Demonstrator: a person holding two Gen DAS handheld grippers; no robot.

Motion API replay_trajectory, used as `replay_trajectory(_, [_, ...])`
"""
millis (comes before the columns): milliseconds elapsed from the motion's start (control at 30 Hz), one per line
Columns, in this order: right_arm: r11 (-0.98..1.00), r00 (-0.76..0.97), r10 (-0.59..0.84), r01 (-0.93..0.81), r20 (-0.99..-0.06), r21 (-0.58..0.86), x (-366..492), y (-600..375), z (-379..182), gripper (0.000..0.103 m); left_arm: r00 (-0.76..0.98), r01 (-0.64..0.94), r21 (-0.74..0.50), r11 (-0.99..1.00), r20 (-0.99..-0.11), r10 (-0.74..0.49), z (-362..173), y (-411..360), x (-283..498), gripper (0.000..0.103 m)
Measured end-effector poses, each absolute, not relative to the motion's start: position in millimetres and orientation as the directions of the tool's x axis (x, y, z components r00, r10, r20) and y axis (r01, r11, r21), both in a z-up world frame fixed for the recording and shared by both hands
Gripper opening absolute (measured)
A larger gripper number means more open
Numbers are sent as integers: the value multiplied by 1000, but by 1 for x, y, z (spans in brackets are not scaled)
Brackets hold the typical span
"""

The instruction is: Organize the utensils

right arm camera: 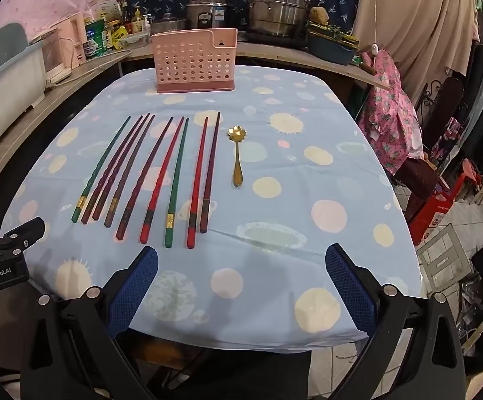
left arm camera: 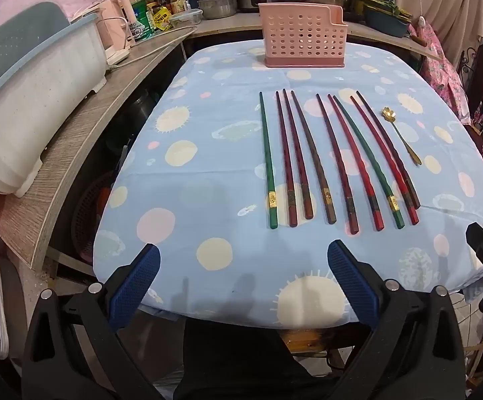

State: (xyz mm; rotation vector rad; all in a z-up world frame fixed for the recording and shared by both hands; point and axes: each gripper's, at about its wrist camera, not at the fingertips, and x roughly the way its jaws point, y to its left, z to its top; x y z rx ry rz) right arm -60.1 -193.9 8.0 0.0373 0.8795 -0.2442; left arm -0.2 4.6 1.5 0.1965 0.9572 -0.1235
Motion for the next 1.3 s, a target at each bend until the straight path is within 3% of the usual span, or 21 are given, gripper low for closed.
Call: replay_trajectory(1300, [970,613,-208,230,-762,-80,-59,-194,9,96,581,195,116,974,-813,-19,4,2,1,96])
